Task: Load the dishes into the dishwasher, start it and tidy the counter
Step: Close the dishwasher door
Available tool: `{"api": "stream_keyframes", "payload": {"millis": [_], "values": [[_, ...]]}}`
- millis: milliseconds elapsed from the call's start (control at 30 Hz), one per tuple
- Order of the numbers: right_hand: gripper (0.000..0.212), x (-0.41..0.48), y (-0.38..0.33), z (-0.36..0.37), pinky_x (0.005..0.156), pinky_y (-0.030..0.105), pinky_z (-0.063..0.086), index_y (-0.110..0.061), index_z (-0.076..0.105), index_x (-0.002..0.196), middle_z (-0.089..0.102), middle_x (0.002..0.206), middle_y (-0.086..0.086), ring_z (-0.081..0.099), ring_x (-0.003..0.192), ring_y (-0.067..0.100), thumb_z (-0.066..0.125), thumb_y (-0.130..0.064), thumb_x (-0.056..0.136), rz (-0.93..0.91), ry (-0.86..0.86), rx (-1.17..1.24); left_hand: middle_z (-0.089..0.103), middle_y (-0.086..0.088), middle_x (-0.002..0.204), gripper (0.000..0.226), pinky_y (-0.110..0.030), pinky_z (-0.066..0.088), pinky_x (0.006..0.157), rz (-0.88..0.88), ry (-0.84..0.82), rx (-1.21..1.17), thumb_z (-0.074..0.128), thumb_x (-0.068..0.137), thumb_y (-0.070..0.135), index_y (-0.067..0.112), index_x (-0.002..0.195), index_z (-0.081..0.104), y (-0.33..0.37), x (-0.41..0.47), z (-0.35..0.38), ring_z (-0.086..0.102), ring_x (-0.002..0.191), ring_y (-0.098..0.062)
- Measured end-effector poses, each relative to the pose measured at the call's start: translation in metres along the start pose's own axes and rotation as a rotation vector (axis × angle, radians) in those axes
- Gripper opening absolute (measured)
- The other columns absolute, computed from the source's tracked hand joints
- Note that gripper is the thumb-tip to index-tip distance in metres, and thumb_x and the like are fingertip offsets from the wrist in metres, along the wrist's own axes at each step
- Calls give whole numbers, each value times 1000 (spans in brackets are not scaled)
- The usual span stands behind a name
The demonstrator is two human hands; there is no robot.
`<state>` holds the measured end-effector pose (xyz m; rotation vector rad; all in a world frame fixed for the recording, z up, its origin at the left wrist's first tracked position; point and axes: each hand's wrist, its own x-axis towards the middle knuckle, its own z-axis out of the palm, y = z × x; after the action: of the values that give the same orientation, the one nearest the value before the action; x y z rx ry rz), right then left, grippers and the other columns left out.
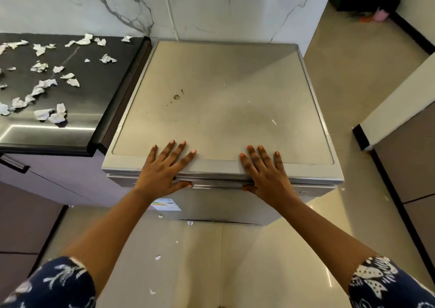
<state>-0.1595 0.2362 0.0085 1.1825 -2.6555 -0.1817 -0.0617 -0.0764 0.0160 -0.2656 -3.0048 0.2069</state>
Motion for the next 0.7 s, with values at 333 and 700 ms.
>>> {"api": "stream_keyframes", "payload": {"millis": [333, 700], "values": [[93, 1, -5, -7, 101, 62, 34, -19, 31, 143, 39, 147, 13, 41, 131, 37, 74, -52, 68, 38, -13, 22, 39, -4, 149, 75, -54, 33, 103, -42, 42, -13, 33, 84, 70, 29, 147, 27, 4, 0, -1, 41, 134, -27], [93, 3, -37, -35, 93, 66, 37, -17, 43, 139, 43, 144, 12, 45, 127, 39, 81, -50, 60, 274, -244, 31, 19, 1, 157, 87, -52, 19, 112, -126, -122, -120, 55, 86, 54, 33, 148, -3, 13, -8, -24, 22, 144, -27]]}}
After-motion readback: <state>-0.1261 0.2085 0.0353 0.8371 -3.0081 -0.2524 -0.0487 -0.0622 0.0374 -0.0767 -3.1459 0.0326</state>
